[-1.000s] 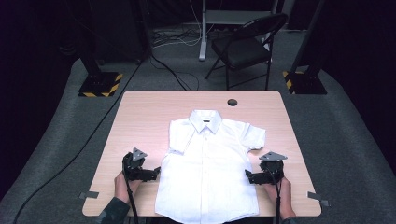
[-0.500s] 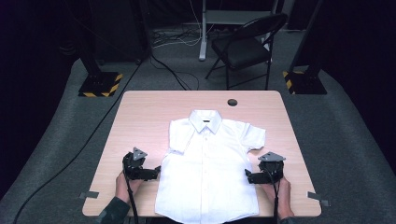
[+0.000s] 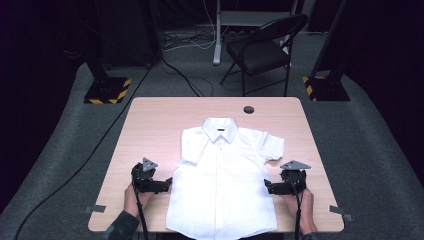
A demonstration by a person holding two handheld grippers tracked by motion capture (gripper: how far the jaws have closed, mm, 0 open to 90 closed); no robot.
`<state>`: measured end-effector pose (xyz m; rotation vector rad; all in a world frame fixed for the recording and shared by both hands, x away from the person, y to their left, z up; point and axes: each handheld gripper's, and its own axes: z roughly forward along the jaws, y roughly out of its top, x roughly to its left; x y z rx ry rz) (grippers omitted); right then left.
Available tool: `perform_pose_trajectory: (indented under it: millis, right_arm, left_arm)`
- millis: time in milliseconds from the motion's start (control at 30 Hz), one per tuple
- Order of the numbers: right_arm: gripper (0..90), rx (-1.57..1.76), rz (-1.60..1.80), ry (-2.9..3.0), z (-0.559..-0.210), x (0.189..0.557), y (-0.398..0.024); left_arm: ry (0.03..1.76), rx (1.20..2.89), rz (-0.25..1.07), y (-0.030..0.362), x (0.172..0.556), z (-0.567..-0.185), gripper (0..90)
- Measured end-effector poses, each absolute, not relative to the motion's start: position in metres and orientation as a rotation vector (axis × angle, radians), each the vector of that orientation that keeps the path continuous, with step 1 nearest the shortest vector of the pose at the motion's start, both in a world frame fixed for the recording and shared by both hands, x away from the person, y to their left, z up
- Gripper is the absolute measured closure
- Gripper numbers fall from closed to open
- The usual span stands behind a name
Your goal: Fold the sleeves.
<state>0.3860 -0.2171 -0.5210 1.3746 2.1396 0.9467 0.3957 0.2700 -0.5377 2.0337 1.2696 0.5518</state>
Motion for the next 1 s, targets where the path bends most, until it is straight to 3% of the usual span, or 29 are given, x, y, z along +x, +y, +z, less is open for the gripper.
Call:
perform_pose_trajectory:
  millis: [1000]
  right_arm:
    - [1.5,1.460,0.928,2.139,-0.487,0.444,-0.234]
  left_arm:
    - [1.280,2.028,0.556,0.270,0.395,-0.538,0.0]
